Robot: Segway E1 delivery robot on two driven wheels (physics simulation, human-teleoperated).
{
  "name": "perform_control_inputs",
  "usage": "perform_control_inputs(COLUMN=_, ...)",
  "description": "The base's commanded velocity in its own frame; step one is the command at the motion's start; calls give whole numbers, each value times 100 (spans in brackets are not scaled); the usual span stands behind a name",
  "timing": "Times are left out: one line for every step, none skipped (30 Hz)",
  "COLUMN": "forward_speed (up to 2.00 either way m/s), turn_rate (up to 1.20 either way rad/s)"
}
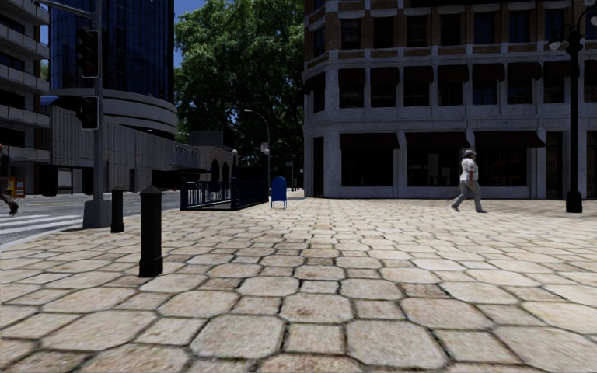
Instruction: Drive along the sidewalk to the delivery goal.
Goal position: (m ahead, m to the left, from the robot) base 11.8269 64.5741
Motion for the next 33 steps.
perform_control_inputs(forward_speed=128, turn_rate=0)
perform_control_inputs(forward_speed=128, turn_rate=0)
perform_control_inputs(forward_speed=129, turn_rate=0)
perform_control_inputs(forward_speed=129, turn_rate=0)
perform_control_inputs(forward_speed=129, turn_rate=0)
perform_control_inputs(forward_speed=129, turn_rate=0)
perform_control_inputs(forward_speed=130, turn_rate=0)
perform_control_inputs(forward_speed=130, turn_rate=0)
perform_control_inputs(forward_speed=130, turn_rate=0)
perform_control_inputs(forward_speed=130, turn_rate=0)
perform_control_inputs(forward_speed=130, turn_rate=0)
perform_control_inputs(forward_speed=130, turn_rate=0)
perform_control_inputs(forward_speed=130, turn_rate=0)
perform_control_inputs(forward_speed=130, turn_rate=0)
perform_control_inputs(forward_speed=130, turn_rate=0)
perform_control_inputs(forward_speed=130, turn_rate=0)
perform_control_inputs(forward_speed=130, turn_rate=0)
perform_control_inputs(forward_speed=131, turn_rate=0)
perform_control_inputs(forward_speed=131, turn_rate=0)
perform_control_inputs(forward_speed=131, turn_rate=0)
perform_control_inputs(forward_speed=131, turn_rate=0)
perform_control_inputs(forward_speed=131, turn_rate=0)
perform_control_inputs(forward_speed=197, turn_rate=0)
perform_control_inputs(forward_speed=200, turn_rate=0)
perform_control_inputs(forward_speed=200, turn_rate=0)
perform_control_inputs(forward_speed=200, turn_rate=0)
perform_control_inputs(forward_speed=200, turn_rate=0)
perform_control_inputs(forward_speed=200, turn_rate=0)
perform_control_inputs(forward_speed=200, turn_rate=0)
perform_control_inputs(forward_speed=200, turn_rate=0)
perform_control_inputs(forward_speed=200, turn_rate=0)
perform_control_inputs(forward_speed=200, turn_rate=0)
perform_control_inputs(forward_speed=200, turn_rate=0)
